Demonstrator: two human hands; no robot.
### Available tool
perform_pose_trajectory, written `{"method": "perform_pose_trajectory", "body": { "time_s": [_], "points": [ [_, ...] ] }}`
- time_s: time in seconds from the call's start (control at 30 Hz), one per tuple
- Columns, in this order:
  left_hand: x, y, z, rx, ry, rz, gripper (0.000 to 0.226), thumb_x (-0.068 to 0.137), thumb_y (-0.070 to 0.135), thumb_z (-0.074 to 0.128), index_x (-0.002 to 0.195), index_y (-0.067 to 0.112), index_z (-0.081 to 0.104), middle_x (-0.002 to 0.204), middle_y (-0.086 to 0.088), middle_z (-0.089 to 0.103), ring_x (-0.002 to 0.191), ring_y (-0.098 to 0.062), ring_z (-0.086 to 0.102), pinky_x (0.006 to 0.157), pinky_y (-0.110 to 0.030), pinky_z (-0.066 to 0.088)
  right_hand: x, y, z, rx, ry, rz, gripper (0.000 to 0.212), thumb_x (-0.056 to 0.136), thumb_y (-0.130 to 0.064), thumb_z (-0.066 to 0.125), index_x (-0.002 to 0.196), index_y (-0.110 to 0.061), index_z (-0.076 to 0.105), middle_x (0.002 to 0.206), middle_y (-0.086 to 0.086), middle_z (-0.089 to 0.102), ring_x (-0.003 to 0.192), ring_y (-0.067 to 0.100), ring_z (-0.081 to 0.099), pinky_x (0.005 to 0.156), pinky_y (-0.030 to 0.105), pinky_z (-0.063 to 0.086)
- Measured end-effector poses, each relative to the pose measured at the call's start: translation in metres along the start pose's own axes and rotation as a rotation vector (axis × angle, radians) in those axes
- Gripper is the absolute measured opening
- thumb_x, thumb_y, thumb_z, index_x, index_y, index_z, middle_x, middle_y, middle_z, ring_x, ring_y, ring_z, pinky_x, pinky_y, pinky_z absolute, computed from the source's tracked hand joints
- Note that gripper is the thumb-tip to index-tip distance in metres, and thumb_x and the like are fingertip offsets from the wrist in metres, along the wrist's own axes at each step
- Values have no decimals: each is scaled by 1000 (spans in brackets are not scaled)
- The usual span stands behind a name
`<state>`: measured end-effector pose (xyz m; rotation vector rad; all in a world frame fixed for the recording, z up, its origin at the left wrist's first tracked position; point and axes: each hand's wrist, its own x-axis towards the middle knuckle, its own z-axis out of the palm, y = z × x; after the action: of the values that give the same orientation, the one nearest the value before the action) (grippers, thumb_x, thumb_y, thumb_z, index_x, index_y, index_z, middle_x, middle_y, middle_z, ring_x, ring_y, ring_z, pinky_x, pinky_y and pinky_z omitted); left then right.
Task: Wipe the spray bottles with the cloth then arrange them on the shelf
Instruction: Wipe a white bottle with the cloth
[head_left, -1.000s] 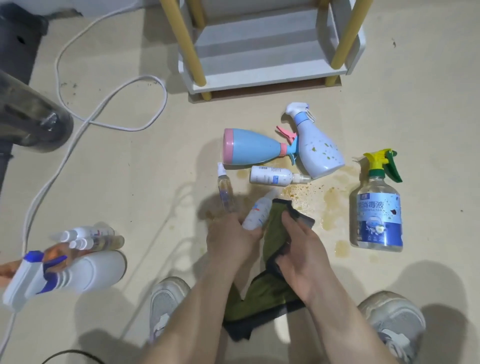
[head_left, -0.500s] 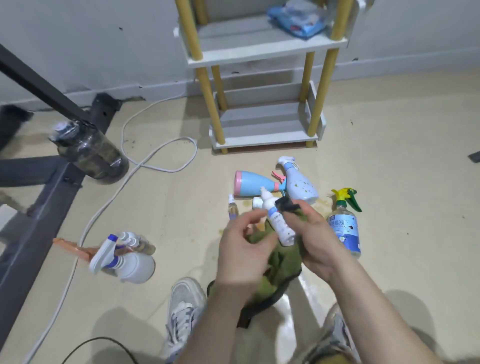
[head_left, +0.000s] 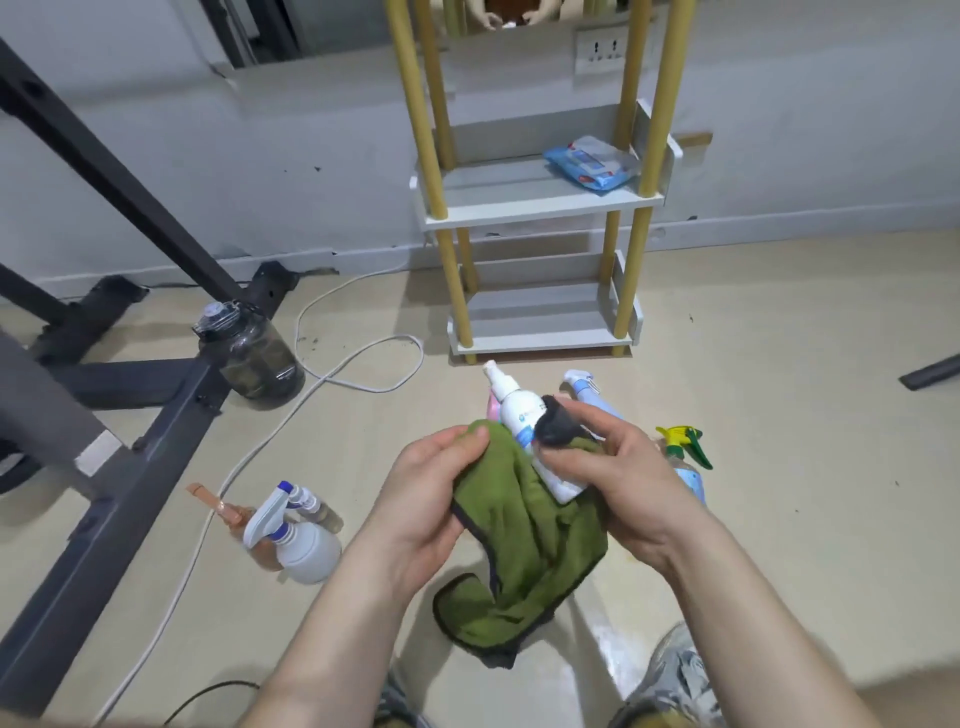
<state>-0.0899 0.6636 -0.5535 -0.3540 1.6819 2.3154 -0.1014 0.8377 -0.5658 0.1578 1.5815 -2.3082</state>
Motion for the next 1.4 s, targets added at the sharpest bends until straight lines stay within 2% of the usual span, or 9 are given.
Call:
{"method": "perform_pose_trajectory", "body": {
  "time_s": [0.23, 0.5, 0.7, 0.8, 0.93, 1.1, 1.2, 1.3, 1.4],
  "points": [
    [-32, -3, 17, 42, 91, 200, 28, 96, 0, 55, 88, 18, 75, 92, -8, 73, 76, -21, 70, 64, -31, 56, -19, 10, 46, -65, 196, -186, 20, 96, -10, 58, 99, -19, 75, 94, 15, 74, 84, 23, 69, 78, 39, 54],
    [-28, 2, 19, 303, 427, 245, 41, 83, 49, 71, 101, 20, 47, 78, 5, 61, 65, -6, 60, 60, -23, 45, -39, 30, 81, -115, 97, -294, 51, 82, -62, 57, 115, -25, 70, 122, 10, 67, 120, 24, 61, 107, 51, 43],
    [-31, -8, 18, 262, 419, 434, 35, 77, 23, 82, 91, 41, 56, 94, 9, 69, 69, -19, 67, 69, -44, 57, -40, 13, 67, 525, -103, -46, 68, 97, -53, 31, 130, 0, 57, 119, 25, 67, 111, 34, 67, 96, 42, 54],
    [-37, -16, 23, 391, 356, 537, 28, 83, 19, 74, 96, 43, 67, 103, 11, 66, 76, -8, 63, 73, -30, 54, -35, 17, 69, 396, 11, -110, 37, 104, -22, 39, 136, -11, 54, 113, 13, 72, 98, 25, 72, 78, 32, 60],
    [-41, -20, 27, 186, 90, 379, 16, 93, 26, 64, 106, 30, 73, 103, 7, 68, 81, -10, 63, 74, -24, 52, -27, 15, 57, 100, 199, -201, 30, 102, -31, 48, 119, -12, 65, 109, 13, 73, 102, 29, 71, 84, 45, 59],
    [-29, -27, 27, 247, 286, 410, 50, 68, 56, 72, 111, 30, 65, 107, -5, 67, 83, -13, 65, 80, -31, 55, -33, 21, 66, -32, 273, -228, 42, 106, -22, 38, 82, -10, 70, 69, -5, 74, 64, 7, 68, 61, 21, 52],
    [-29, -29, 28, 211, 329, 326, 52, 76, 59, 63, 106, 17, 57, 90, -1, 67, 74, -9, 63, 69, -25, 50, -36, 29, 66, -363, 292, -330, 46, 100, -37, 40, 63, -15, 54, 55, -10, 54, 58, 14, 50, 62, 33, 41],
    [-29, -21, 24, -6, 250, 209, 30, 95, 43, 58, 102, 14, 57, 78, 5, 68, 72, -9, 64, 70, -26, 52, -37, 33, 65, -675, 131, -287, 32, 99, -50, 34, 88, -29, 56, 83, -9, 64, 87, 21, 59, 79, 40, 46],
    [-30, -11, 21, 29, 174, 233, 26, 103, 34, 45, 104, 16, 65, 88, 3, 73, 80, -10, 67, 76, -28, 55, -42, 32, 75, -388, 38, -221, 28, 103, -47, 35, 107, -34, 60, 101, -13, 71, 102, 5, 65, 90, 29, 49]
  ]
}}
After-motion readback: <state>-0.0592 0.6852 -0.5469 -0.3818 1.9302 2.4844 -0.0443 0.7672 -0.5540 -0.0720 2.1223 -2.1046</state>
